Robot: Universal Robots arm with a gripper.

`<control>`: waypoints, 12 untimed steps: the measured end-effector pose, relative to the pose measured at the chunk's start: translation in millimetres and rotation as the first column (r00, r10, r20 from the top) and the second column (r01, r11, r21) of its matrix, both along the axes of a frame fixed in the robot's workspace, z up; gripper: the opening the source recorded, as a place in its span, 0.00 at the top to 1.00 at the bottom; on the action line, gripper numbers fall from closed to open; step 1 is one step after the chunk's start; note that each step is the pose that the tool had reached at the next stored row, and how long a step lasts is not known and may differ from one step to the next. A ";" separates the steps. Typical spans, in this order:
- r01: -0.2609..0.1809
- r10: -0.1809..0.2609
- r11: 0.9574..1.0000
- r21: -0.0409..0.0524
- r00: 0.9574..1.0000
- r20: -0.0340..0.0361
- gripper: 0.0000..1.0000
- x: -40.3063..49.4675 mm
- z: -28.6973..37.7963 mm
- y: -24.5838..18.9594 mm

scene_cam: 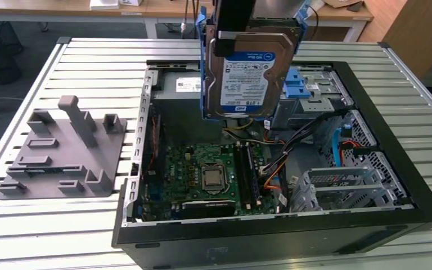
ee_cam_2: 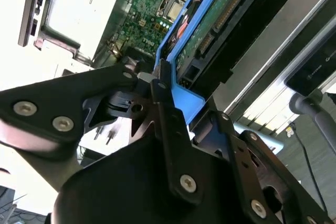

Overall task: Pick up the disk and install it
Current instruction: 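Insert the disk into the insertion slot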

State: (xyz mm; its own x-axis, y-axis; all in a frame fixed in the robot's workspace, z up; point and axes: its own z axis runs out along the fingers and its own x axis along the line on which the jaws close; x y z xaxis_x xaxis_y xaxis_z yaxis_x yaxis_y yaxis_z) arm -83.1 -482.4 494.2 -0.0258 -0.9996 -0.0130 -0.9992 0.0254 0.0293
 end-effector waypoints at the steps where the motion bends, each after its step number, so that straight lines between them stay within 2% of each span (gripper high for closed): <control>1: 0.000 0.000 1.000 0.000 1.000 0.000 0.64 1.7 -0.2 -0.1; 4: 0.000 0.000 1.000 0.000 1.000 0.000 0.64 3.3 -0.4 -1.9; 7: 0.000 0.000 1.000 0.000 1.000 0.000 0.64 3.6 -0.8 -6.2; 10: 0.000 0.000 1.000 0.000 1.000 0.000 0.64 3.6 -0.7 -7.5; 12: 0.000 0.000 1.000 0.000 1.000 0.000 0.64 3.6 -0.9 -11.2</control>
State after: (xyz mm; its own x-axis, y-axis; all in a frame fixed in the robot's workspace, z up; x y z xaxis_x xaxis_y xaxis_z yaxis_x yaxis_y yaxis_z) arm -79.5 -493.6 493.3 -0.0258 -0.9996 -0.0130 -0.9992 0.0254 0.0293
